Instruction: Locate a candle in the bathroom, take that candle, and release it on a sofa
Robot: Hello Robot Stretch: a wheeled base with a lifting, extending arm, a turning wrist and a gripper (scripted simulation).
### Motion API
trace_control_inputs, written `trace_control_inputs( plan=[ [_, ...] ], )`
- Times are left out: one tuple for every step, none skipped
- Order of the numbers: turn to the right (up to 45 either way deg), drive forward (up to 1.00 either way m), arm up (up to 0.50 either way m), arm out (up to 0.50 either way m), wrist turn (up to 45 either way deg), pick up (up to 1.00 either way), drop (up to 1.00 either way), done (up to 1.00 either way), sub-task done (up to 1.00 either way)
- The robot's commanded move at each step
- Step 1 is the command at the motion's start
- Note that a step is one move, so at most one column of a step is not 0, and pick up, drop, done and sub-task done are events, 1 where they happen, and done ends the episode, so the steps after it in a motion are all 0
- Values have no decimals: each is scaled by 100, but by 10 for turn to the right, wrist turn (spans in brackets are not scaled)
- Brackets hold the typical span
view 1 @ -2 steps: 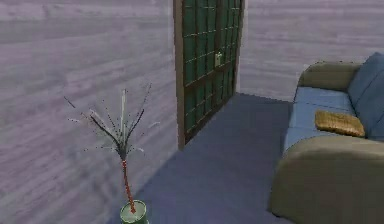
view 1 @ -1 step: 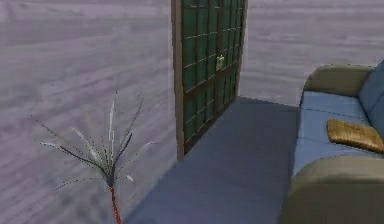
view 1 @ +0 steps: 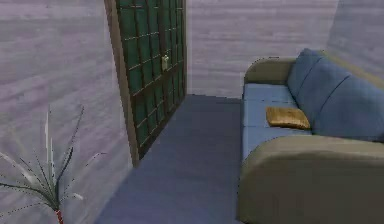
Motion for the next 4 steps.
trace_control_inputs(
  plan=[
    [0, 95, 0, 0, 0, 0, 0, 0, 0],
    [90, 0, 0, 0, 0, 0, 0, 0, 0],
    [0, 100, 0, 0, 0, 0, 0, 0, 0],
    [30, 0, 0, 0, 0, 0, 0, 0, 0]
  ],
)
